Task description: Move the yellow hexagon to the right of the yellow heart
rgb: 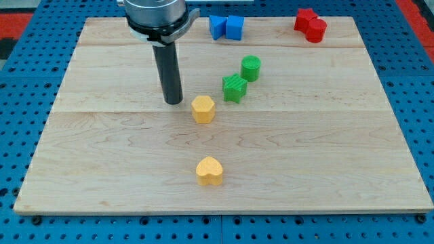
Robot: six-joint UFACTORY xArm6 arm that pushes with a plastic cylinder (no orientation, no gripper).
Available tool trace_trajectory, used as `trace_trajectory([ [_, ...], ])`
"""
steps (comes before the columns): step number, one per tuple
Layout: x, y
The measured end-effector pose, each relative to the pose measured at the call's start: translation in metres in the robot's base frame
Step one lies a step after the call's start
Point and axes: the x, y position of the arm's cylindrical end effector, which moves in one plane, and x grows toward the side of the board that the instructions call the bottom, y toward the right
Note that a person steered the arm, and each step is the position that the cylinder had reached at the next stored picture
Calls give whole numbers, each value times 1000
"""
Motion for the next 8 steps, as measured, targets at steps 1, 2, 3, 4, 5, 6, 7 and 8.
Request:
trace_trajectory([
  [1, 4, 21],
  [2, 25, 49],
  [3, 49, 70],
  [4, 51, 86],
  [5, 68, 91],
  [6, 82, 91],
  [7, 80, 91],
  [8, 78, 91],
])
